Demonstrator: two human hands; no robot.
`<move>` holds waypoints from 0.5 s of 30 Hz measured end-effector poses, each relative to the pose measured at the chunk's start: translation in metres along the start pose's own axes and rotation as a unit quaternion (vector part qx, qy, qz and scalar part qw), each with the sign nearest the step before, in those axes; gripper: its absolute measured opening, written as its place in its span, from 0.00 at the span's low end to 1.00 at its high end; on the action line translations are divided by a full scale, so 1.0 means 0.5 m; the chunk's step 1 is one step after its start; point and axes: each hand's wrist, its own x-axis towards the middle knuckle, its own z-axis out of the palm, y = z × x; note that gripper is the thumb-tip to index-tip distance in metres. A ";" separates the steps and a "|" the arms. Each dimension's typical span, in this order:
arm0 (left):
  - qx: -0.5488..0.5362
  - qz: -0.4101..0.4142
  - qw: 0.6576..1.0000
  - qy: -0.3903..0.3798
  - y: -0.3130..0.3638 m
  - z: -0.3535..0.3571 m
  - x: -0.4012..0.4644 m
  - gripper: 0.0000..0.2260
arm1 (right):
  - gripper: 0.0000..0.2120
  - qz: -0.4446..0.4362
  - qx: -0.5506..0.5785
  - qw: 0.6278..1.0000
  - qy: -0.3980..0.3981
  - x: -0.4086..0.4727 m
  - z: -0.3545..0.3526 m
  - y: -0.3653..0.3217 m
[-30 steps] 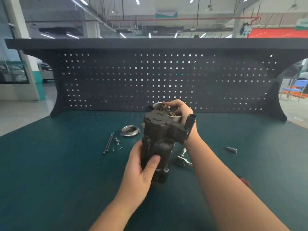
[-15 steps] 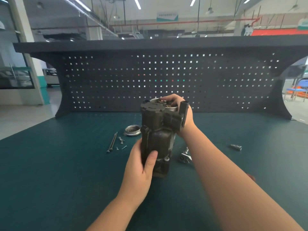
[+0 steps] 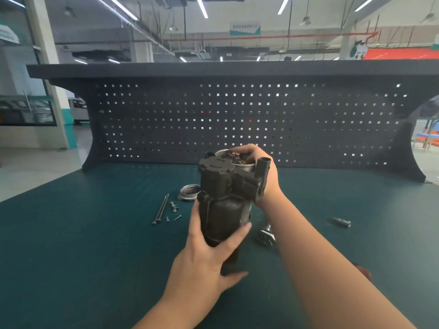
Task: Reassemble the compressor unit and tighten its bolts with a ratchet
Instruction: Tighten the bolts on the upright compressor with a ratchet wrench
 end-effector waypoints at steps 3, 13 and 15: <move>-0.008 0.017 1.000 -0.009 -0.015 0.004 0.003 0.53 | 0.06 0.017 -0.007 1.000 -0.011 -0.004 -0.005 0.002; -0.059 -0.012 0.998 -0.006 -0.026 0.014 0.003 0.42 | 0.12 0.000 -0.024 0.997 0.072 -0.061 -0.048 0.034; -0.052 -0.021 0.998 -0.004 -0.024 0.014 0.002 0.40 | 0.11 0.006 -0.083 0.990 0.110 -0.086 -0.080 0.056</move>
